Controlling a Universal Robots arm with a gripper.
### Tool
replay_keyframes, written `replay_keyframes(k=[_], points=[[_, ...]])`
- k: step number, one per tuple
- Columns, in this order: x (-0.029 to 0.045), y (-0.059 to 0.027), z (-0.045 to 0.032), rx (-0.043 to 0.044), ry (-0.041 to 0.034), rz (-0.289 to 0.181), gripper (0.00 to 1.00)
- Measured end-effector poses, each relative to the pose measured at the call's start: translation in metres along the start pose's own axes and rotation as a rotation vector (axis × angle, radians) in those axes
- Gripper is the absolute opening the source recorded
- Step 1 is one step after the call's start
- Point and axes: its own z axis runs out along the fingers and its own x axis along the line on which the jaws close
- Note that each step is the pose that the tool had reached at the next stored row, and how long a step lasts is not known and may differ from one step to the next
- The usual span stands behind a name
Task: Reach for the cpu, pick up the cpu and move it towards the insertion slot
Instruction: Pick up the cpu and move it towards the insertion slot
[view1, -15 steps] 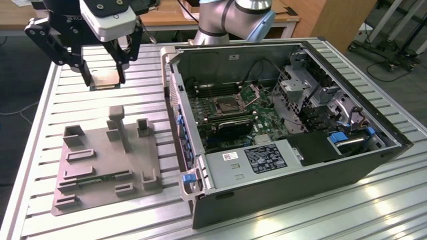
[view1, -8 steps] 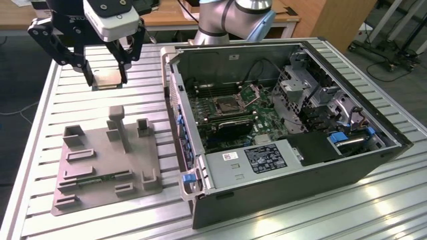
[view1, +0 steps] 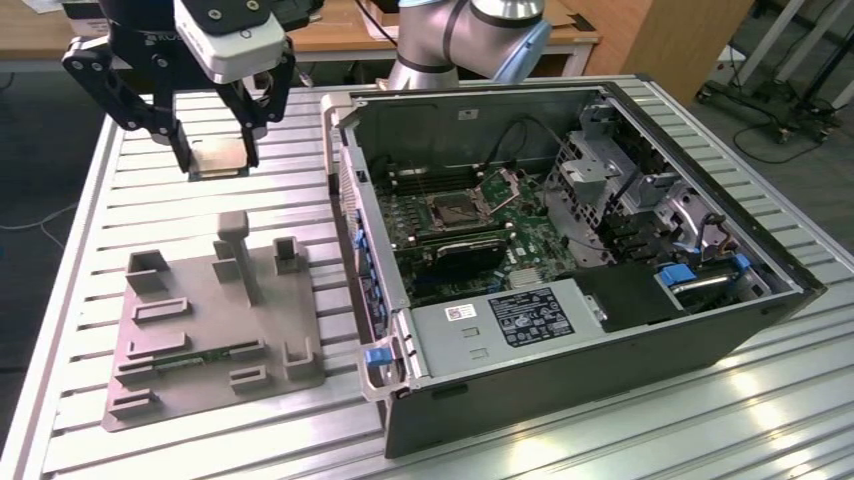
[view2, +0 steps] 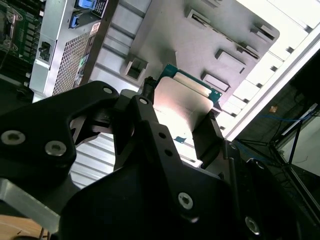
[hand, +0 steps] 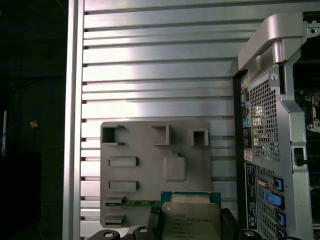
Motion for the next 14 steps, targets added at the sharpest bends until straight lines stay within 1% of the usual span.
replay_keyframes(k=[14], points=[[-0.0054, 0.0001, 0.0004, 0.0000, 0.0000, 0.000, 0.54]])
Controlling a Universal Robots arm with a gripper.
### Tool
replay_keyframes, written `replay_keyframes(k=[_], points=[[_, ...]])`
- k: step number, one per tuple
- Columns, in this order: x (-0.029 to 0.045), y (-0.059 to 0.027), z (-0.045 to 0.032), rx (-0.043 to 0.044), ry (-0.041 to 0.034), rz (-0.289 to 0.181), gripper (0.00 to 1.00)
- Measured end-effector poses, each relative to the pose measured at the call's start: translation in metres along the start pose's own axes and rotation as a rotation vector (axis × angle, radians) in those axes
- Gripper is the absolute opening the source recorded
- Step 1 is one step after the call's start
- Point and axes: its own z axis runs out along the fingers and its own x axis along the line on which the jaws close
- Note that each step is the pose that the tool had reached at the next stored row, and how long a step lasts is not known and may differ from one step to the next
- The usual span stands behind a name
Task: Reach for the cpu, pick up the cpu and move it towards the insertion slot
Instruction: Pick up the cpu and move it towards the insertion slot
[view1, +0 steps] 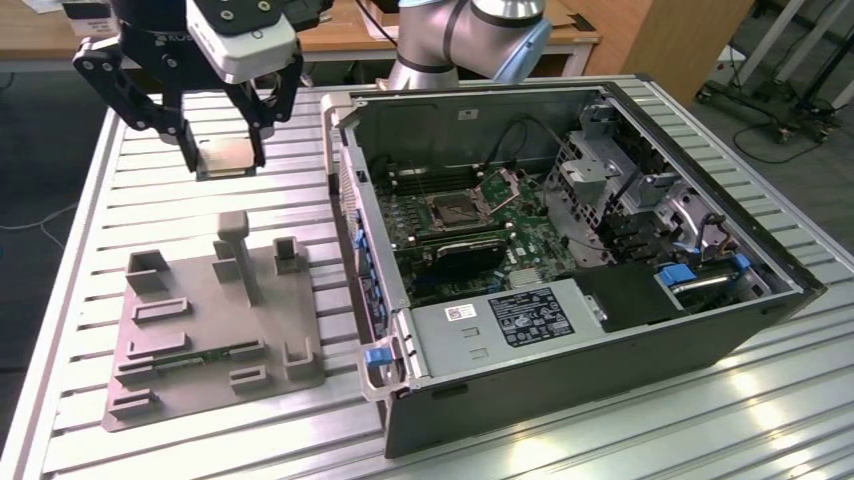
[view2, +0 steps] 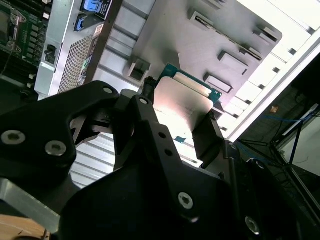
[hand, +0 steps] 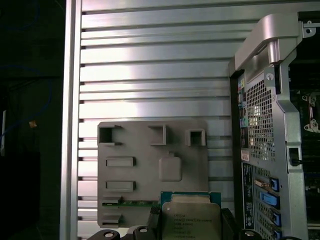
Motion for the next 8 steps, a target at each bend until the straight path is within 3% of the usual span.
replay_keyframes(k=[8], points=[[-0.0028, 0.0000, 0.0002, 0.0000, 0.0000, 0.000, 0.54]])
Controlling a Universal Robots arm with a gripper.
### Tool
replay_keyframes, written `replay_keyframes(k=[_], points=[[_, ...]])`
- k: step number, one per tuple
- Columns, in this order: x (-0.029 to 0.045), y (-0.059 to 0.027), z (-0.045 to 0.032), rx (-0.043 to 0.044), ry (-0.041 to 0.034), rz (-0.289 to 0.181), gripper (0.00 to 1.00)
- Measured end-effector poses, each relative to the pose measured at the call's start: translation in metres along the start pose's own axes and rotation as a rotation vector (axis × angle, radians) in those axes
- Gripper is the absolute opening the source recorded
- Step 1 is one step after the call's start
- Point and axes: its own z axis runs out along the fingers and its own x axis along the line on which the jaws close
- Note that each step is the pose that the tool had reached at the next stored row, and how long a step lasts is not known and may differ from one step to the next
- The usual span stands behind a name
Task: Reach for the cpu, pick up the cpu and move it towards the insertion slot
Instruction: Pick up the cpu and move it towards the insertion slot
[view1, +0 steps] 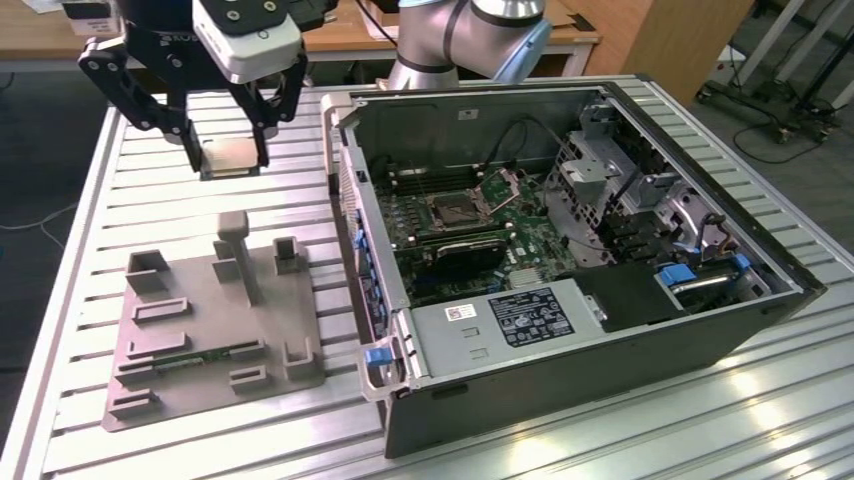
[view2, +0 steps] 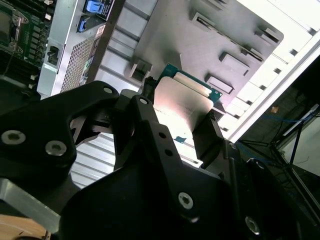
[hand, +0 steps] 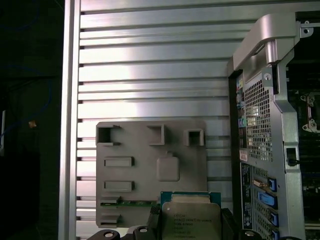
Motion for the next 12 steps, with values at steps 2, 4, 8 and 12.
replay_keyframes(k=[2, 4, 8, 12], points=[[-0.0007, 0.0000, 0.0000, 0.0000, 0.0000, 0.000, 0.54], [-0.0012, 0.0000, 0.0001, 0.0000, 0.0000, 0.000, 0.54], [-0.0025, 0.0000, 0.0003, -0.0001, 0.0000, 0.000, 0.54], [-0.0045, 0.0001, 0.0004, 0.0000, 0.0000, 0.000, 0.54]])
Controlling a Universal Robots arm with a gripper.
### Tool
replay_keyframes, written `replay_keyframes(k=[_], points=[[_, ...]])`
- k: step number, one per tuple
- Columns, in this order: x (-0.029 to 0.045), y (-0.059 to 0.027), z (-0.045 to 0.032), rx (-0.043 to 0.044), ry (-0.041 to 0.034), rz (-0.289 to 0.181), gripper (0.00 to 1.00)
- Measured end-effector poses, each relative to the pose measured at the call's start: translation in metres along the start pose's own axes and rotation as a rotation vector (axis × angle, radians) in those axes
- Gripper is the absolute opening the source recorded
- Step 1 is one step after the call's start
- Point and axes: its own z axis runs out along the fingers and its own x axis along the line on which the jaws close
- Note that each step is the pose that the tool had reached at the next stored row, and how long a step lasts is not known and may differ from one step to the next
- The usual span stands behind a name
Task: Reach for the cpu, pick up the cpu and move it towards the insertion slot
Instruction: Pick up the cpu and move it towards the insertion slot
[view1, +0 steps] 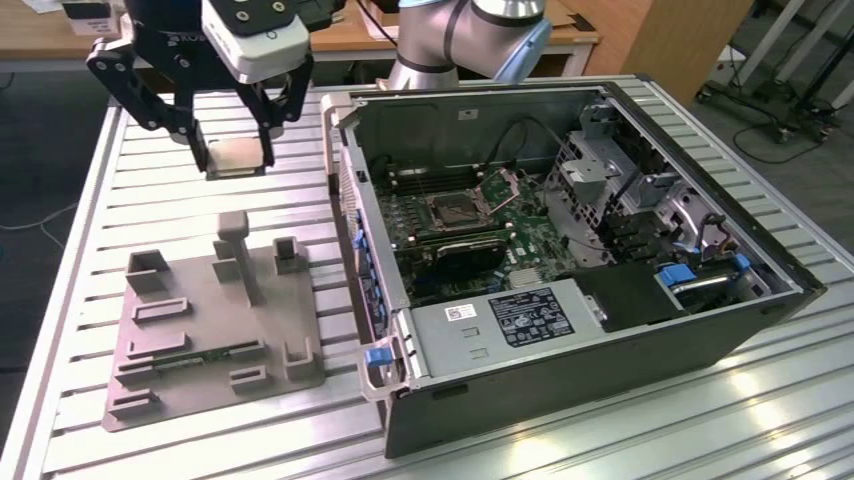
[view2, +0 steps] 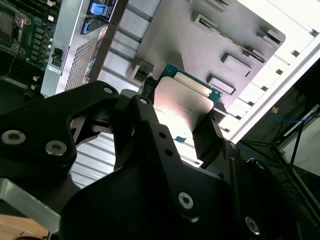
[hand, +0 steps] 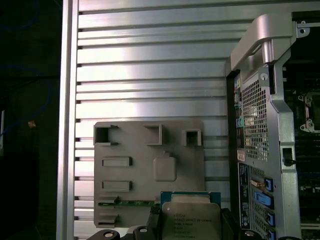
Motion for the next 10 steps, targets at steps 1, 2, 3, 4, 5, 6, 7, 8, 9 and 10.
replay_keyframes(k=[1, 2, 3, 4, 5, 6, 7, 8, 9, 10], points=[[-0.0006, 0.0000, 0.0000, 0.0000, 0.0000, 0.000, 0.54], [-0.0012, 0.0000, 0.0001, 0.0000, 0.0001, 0.000, 0.54], [-0.0017, 0.0000, 0.0001, 0.0000, 0.0000, 0.000, 0.54], [-0.0022, 0.0001, 0.0002, 0.0000, 0.0000, 0.000, 0.54], [-0.0027, 0.0001, 0.0002, 0.0000, 0.0000, 0.000, 0.54], [-0.0031, 0.0001, 0.0003, -0.0001, -0.0001, 0.000, 0.54], [-0.0035, 0.0001, 0.0002, 0.0000, 0.0000, 0.000, 0.54], [-0.0039, 0.0001, 0.0003, 0.0000, 0.0000, 0.000, 0.54], [-0.0043, 0.0001, 0.0003, 0.0000, 0.0000, 0.000, 0.54], [-0.0048, 0.0001, 0.0003, 0.0001, 0.0000, 0.000, 0.54]])
